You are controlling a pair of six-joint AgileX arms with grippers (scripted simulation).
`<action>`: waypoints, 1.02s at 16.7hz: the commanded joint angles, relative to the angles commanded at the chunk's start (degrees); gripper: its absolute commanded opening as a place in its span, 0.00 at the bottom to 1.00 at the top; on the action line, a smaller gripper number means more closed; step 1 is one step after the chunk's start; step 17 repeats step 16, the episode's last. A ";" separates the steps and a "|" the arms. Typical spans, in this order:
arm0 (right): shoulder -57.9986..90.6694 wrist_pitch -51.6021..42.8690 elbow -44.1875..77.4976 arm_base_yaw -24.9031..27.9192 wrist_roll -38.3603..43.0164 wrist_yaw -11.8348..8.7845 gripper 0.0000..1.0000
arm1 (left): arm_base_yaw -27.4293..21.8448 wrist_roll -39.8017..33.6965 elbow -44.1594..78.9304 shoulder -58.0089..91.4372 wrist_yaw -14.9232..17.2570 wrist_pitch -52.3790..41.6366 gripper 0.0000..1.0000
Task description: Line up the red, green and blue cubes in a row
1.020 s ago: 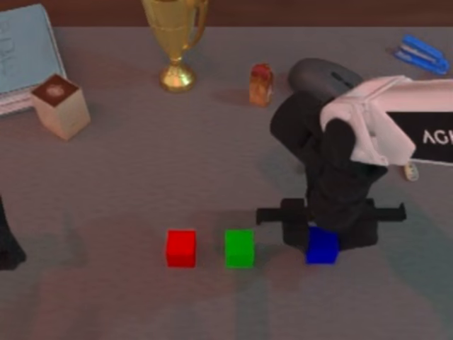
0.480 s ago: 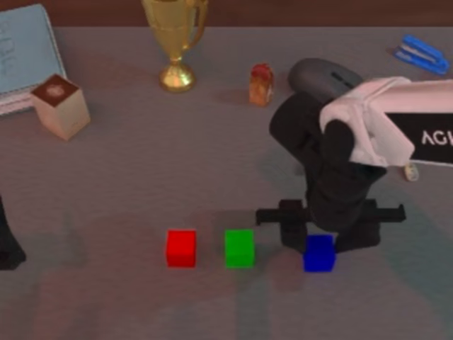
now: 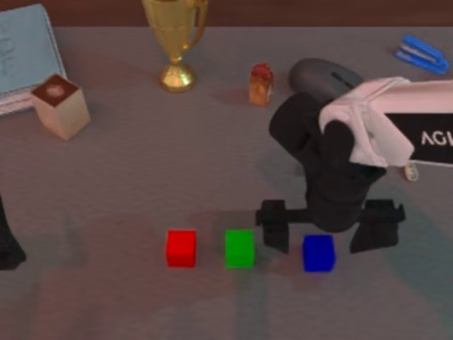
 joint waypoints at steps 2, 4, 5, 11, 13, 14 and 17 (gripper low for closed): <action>0.00 0.00 0.00 0.00 0.00 0.00 1.00 | 0.00 0.00 0.00 0.00 0.00 0.00 1.00; 0.00 0.00 0.00 0.00 0.00 0.00 1.00 | 0.00 0.00 0.00 0.00 0.00 0.00 1.00; -0.05 -0.01 0.01 -0.11 0.00 0.00 1.00 | 0.00 0.00 0.00 0.00 0.00 0.00 1.00; -2.74 -8.81 5.77 0.26 0.03 -0.03 1.00 | 0.00 0.00 0.00 0.00 0.00 0.00 1.00; -4.13 -12.91 8.29 0.37 -0.02 -0.04 1.00 | 0.00 0.00 0.00 0.00 0.00 0.00 1.00; -4.75 -14.17 9.18 0.40 -0.08 -0.03 1.00 | 0.00 0.00 0.00 0.00 0.00 0.00 1.00; -5.21 -14.90 9.74 0.40 -0.14 -0.03 1.00 | 0.00 0.00 0.00 0.00 0.00 0.00 1.00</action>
